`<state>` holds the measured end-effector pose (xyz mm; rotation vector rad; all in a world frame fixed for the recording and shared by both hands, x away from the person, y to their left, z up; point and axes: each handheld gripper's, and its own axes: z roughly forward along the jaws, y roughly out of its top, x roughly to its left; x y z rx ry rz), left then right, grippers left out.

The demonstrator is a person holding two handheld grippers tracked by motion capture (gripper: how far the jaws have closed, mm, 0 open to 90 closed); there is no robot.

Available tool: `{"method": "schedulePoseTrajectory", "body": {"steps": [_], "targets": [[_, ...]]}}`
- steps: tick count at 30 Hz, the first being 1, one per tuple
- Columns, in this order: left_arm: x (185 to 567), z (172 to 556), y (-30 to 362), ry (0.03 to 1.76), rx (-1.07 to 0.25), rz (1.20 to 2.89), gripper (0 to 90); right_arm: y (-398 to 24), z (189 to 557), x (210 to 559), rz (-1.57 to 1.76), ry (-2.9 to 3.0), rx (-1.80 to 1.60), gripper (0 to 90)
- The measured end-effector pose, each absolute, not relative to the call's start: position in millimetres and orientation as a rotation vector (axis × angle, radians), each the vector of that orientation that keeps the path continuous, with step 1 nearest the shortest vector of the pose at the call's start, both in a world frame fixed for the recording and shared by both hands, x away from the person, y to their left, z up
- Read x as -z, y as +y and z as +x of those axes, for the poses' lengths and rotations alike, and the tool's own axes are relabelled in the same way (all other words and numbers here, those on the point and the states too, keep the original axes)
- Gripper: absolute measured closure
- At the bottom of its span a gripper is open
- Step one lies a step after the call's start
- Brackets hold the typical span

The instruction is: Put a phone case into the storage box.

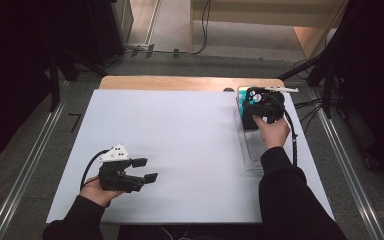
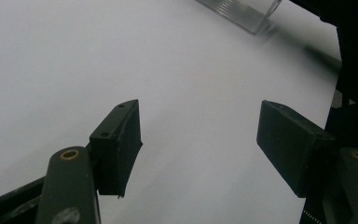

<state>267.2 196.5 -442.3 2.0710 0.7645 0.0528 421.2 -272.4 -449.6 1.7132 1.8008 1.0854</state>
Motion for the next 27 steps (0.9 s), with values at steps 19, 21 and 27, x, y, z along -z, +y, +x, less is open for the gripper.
{"method": "schedulePoseTrajectory", "body": {"steps": [19,21,27], "targets": [[441.9,267.7,197.5,0.759,-0.048,2.070,31.3,-264.6,454.3,448.7,1.726,1.778,-1.055,12.6],[441.7,268.2,197.4,0.756,-0.044,2.068,31.3,-263.6,455.9,447.3,1.704,1.775,-1.061,12.5],[442.7,268.3,196.3,0.755,-0.040,2.071,31.3,-264.1,460.0,451.7,1.720,1.765,-1.068,11.9]]}}
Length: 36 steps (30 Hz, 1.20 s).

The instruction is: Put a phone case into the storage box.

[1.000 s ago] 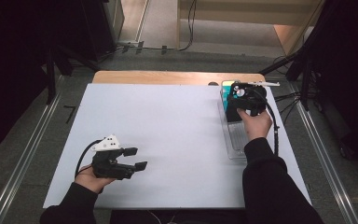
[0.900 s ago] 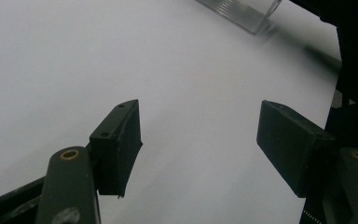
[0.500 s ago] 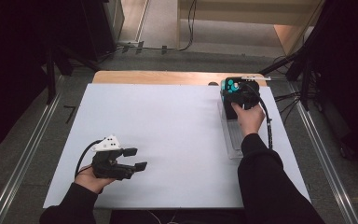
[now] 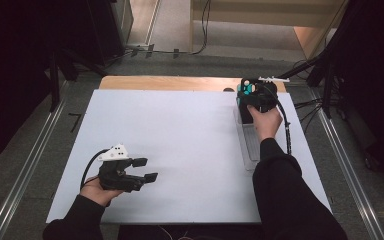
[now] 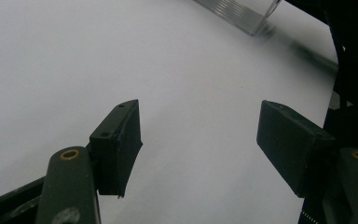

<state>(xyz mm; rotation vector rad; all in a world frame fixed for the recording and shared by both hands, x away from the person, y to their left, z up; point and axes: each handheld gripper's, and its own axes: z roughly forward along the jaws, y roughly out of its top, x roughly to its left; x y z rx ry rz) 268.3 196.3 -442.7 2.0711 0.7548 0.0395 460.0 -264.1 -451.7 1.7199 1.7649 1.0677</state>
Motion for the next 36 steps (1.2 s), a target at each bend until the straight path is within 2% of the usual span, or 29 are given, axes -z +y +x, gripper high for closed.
{"method": "schedulePoseTrajectory", "body": {"steps": [9,15,36], "targets": [[442.7,268.3,196.4,0.754,-0.037,2.070,31.3,-259.4,463.6,456.3,1.719,1.760,-1.016,10.2],[442.5,267.9,196.4,0.758,-0.037,2.069,31.3,-259.9,465.3,461.0,1.721,1.786,-1.011,0.9],[443.9,270.2,198.0,0.775,-0.026,2.067,31.3,-266.7,452.5,440.6,1.713,1.862,-1.015,0.0]]}}
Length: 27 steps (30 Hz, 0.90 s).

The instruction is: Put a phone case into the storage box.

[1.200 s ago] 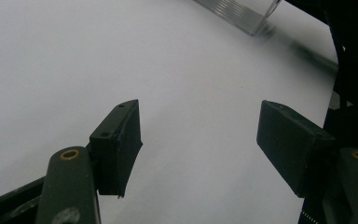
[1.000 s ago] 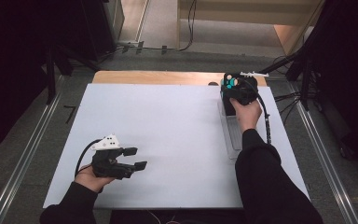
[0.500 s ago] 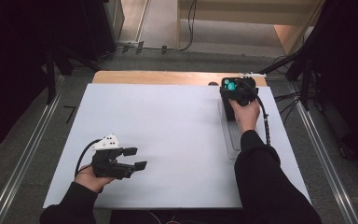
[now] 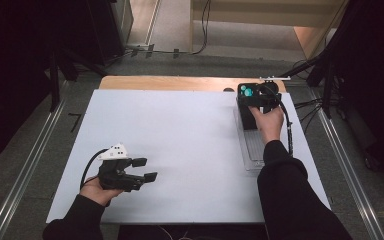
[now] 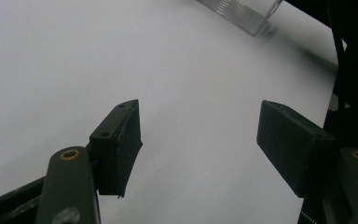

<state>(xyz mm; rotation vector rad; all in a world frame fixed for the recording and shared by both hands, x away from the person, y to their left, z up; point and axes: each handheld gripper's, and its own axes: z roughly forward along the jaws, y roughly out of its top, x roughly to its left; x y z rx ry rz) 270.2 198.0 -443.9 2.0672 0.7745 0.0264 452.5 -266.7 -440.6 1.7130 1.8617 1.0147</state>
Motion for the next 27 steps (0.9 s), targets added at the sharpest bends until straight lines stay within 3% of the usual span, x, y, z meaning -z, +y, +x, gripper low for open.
{"method": "schedulePoseTrajectory", "body": {"steps": [27], "targets": [[444.8,272.4,201.6,0.799,-0.015,2.060,31.3,-233.7,424.2,408.2,1.609,2.082,-1.129,0.0]]}}
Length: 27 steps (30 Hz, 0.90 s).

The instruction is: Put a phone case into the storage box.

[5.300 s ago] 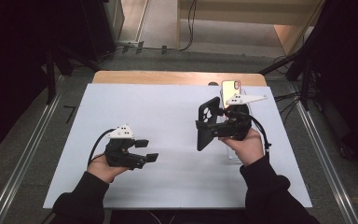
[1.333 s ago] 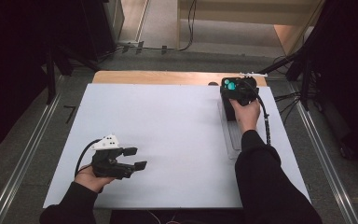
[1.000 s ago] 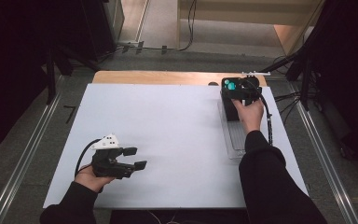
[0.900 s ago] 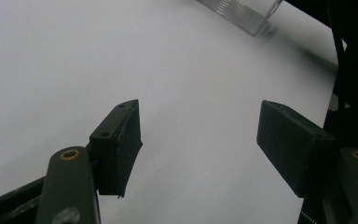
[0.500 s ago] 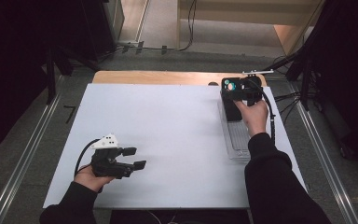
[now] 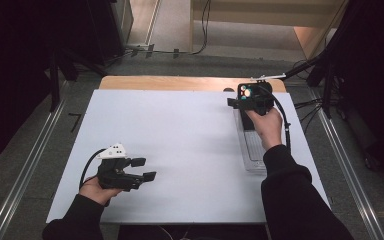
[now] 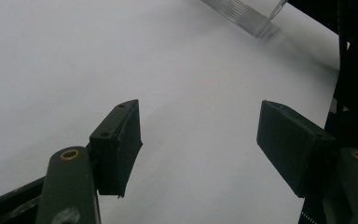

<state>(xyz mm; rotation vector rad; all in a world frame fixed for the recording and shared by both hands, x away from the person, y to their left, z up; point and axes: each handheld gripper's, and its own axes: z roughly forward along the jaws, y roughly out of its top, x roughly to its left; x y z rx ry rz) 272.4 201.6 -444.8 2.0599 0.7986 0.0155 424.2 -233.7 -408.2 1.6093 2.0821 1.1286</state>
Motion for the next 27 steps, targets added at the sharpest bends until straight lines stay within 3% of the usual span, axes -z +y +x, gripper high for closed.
{"method": "schedulePoseTrajectory", "body": {"steps": [25,27], "targets": [[444.8,274.9,207.0,0.808,-0.015,2.053,31.3,-193.0,393.4,409.0,1.388,2.333,-1.257,0.0],[444.5,275.0,207.7,0.809,-0.019,2.053,31.3,-192.3,387.7,408.9,1.377,2.339,-1.251,12.1]]}}
